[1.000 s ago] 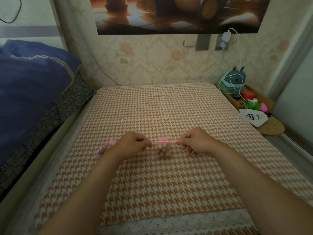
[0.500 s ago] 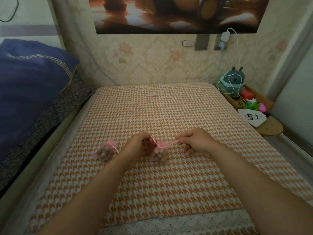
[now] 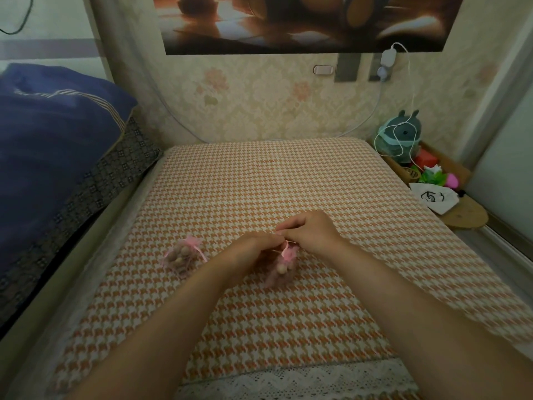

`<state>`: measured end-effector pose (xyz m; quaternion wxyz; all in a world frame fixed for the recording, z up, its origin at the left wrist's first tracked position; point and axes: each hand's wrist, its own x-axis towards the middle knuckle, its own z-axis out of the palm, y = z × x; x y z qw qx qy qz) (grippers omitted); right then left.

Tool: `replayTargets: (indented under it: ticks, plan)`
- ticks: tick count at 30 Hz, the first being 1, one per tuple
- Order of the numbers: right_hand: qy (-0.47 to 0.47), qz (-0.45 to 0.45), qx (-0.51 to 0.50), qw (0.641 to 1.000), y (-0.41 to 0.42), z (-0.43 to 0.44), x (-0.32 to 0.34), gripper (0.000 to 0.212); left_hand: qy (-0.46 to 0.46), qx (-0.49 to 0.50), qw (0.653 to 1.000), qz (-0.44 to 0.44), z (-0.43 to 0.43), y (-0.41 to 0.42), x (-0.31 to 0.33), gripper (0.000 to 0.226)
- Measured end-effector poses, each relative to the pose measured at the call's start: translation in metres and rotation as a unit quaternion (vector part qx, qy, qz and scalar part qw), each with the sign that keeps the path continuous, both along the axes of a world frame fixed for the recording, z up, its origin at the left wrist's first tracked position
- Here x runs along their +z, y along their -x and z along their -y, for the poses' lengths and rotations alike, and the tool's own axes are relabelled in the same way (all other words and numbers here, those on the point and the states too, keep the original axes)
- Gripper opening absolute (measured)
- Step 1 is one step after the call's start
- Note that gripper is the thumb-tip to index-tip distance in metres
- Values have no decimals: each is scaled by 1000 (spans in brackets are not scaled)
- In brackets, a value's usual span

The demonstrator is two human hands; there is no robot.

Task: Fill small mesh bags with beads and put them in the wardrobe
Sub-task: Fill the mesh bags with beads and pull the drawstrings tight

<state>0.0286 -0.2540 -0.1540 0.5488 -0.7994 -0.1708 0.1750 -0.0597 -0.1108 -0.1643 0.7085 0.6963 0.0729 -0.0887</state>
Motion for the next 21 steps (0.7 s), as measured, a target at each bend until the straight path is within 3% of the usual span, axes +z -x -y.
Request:
replayTargets:
  ticks: [5, 8, 12, 16, 21]
  plan:
    - [1, -42, 4, 999, 0, 2, 0, 11, -22, 24, 999, -7, -1, 0, -2, 31]
    - [-9, -62, 1, 998, 1, 7, 4, 12, -37, 87, 996, 0, -2, -2, -6, 21]
    - [2, -111, 62, 992, 6, 15, 14, 23, -131, 132, 982, 45, -3, -3, -10, 8]
    - [63, -67, 95, 991, 9, 16, 16, 22, -246, 134, 956, 89, -7, -5, -10, 19]
    - [67, -123, 98, 985, 5, 13, 18, 17, -279, 147, 946, 76, -8, -6, -11, 18]
